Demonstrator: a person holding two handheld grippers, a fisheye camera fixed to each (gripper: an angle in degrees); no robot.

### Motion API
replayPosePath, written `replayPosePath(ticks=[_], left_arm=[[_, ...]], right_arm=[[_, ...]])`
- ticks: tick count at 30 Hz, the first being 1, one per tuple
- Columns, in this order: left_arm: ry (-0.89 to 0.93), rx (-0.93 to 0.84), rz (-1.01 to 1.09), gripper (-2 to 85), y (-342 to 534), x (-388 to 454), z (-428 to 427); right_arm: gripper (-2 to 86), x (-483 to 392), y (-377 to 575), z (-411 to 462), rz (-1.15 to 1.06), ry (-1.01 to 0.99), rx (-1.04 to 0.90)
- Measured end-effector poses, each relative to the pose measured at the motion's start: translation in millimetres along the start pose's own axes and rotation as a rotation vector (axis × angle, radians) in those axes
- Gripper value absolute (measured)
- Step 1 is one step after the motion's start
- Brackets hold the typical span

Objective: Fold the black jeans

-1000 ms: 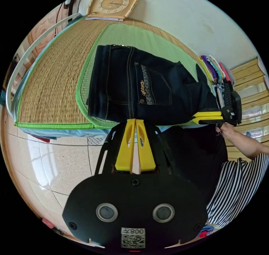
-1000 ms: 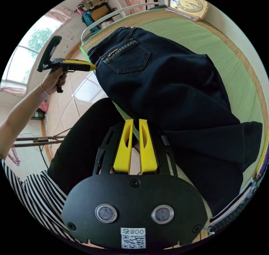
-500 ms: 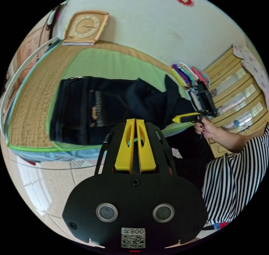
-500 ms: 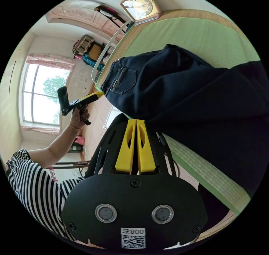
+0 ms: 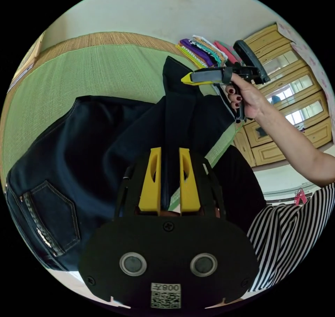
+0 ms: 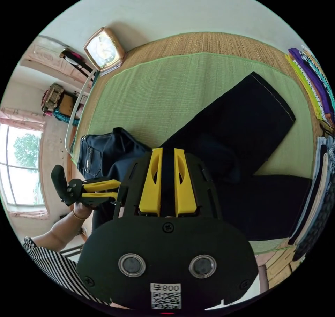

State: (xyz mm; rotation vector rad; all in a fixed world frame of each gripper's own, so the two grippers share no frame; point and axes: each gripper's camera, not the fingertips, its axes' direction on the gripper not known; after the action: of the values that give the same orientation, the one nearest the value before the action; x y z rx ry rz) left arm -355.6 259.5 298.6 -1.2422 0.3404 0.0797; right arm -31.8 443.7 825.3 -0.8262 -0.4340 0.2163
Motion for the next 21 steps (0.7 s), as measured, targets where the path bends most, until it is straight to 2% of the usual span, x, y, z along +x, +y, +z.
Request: replayPosePath(ticks=[4, 11, 21], left_arm=[[0.006, -0.047, -0.003, 7.4, -24, -2, 31], [0.040, -0.081, 0.020, 6.9, -51, 4, 77], [0.067, -0.100, 0.037, 3.9, -84, 12, 126]], right_arm=[[7.8, 13, -33, -13, 0.054, 0.021, -0.026], [8.3, 39, -65, -27, 0.161, 0.050, -0.102], [7.2, 50, -62, -51, 0.176, 0.088, -0.162]])
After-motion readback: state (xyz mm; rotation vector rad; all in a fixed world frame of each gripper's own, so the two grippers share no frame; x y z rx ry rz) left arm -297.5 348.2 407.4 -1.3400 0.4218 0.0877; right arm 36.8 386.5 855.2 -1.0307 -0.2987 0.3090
